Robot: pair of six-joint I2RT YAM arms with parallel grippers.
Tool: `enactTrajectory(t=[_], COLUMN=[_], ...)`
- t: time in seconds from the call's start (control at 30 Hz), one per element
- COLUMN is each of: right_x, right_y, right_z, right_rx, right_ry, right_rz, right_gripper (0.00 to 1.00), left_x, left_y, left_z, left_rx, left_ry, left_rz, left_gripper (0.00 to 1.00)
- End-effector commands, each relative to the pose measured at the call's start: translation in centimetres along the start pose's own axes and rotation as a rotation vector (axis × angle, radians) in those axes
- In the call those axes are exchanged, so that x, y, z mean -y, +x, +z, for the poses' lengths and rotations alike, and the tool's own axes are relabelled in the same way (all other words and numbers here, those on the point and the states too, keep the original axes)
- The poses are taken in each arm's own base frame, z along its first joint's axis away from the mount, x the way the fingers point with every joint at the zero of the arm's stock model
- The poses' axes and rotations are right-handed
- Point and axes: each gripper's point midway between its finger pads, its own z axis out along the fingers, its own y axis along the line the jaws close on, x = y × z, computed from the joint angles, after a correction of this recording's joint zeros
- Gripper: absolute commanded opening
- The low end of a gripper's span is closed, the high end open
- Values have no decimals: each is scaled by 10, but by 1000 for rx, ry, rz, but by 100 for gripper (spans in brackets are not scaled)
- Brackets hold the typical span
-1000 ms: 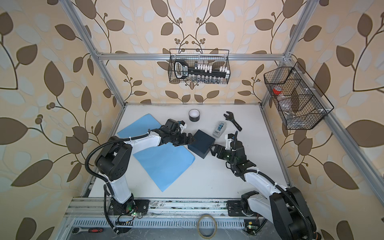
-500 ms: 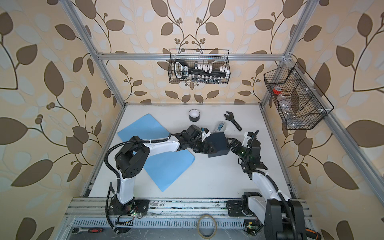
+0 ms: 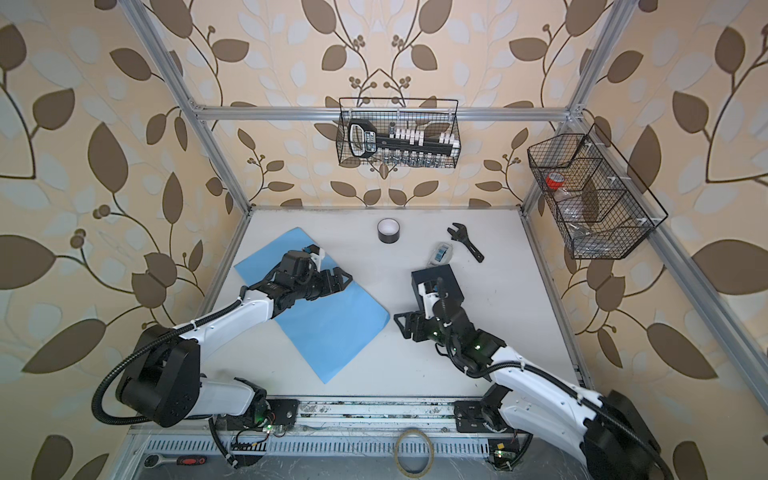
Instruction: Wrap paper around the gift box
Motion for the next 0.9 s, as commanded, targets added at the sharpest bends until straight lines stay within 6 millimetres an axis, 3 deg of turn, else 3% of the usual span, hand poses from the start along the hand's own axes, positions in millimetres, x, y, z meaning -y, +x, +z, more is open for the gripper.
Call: enactTrajectory(t=[0.0, 0.13, 0.4, 0.87], right_x=[-16, -31, -18, -7], right_y=[-4, 10, 25, 46], right_z=[23, 54, 88, 99], right_rx=[44, 4, -27, -52], right_ry=[22, 10, 73, 83], right_rz=[70, 90, 129, 228], right_gripper=[77, 70, 64, 58], left_x=[-28, -26, -30, -50], left_y=[-3, 4, 13, 31], left_z=[-6, -6, -5, 4], left_rx=[34, 13, -7, -33], left_ry=[-84, -53, -54, -99], left_rz=[-89, -116, -121, -157], left_gripper=[92, 93, 94, 95])
